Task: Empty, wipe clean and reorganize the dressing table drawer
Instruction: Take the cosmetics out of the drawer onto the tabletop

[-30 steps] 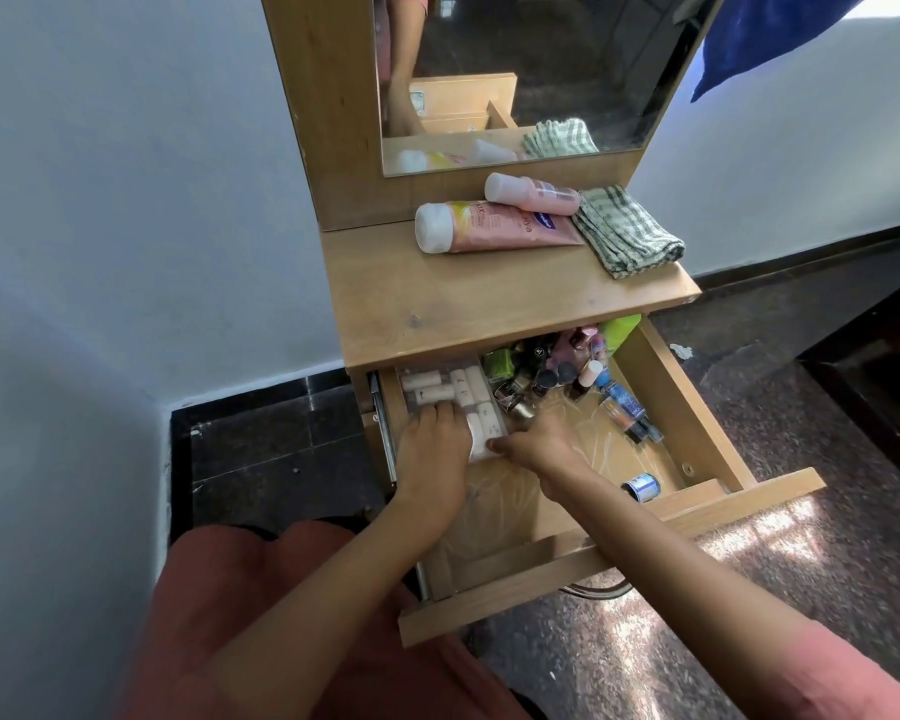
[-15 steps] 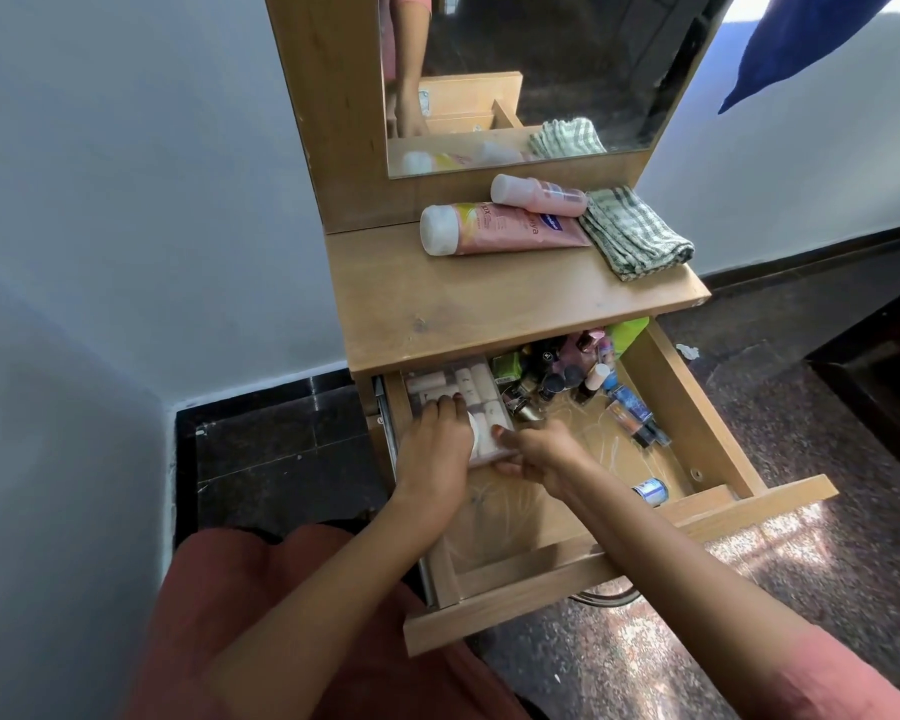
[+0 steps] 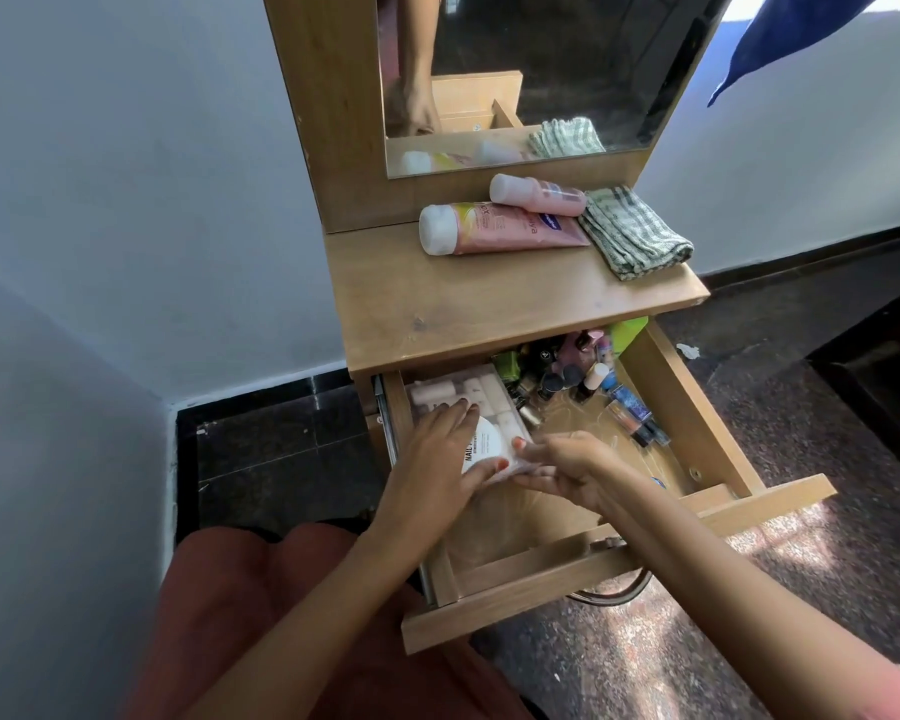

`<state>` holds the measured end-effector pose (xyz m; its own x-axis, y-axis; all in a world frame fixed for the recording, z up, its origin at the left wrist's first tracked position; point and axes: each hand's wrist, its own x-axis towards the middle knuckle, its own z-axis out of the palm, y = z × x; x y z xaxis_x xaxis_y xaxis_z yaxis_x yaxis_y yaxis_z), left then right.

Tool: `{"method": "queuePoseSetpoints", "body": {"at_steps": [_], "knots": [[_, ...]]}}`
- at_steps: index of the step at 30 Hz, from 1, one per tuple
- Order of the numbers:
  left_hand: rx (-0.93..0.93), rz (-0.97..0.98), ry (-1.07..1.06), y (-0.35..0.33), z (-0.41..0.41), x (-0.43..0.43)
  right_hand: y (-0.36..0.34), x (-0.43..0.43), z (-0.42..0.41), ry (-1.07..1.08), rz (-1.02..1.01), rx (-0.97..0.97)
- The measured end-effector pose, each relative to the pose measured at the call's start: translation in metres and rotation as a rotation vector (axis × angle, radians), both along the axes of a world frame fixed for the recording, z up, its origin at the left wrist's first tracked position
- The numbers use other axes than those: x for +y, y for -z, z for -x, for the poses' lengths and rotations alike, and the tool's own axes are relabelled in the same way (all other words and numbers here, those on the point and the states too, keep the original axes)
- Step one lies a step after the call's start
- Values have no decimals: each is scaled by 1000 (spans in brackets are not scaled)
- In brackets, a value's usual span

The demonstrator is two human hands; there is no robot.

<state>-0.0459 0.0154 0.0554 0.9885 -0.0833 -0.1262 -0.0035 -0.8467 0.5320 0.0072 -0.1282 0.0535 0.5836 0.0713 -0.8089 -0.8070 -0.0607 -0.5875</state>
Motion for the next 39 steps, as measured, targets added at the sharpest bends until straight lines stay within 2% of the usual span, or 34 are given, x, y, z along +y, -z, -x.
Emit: {"method": "queuePoseSetpoints", "body": {"at_steps": [4,10,13,17,22,30,39], "knots": [[16,272,-151,-7,12,-3,-10,-10,10,25,-41,-23],[-33,504,-399,-18,28,-4,-28,-23,25,37,-70,-35],[135,644,-474,-24,35,-4,-35,-28,32,51,-61,-49],[229,697,-470,-30,43,-3,-44,-31,38,65,-50,-59],[173,753,-492,-45,48,-1,-55,-35,45,41,-49,-115],[48,853,-536,-69,45,7,-82,-26,40,-25,-51,-312],[28,957,-635,-83,10,42,-85,21,6,-103,-90,-556]]}}
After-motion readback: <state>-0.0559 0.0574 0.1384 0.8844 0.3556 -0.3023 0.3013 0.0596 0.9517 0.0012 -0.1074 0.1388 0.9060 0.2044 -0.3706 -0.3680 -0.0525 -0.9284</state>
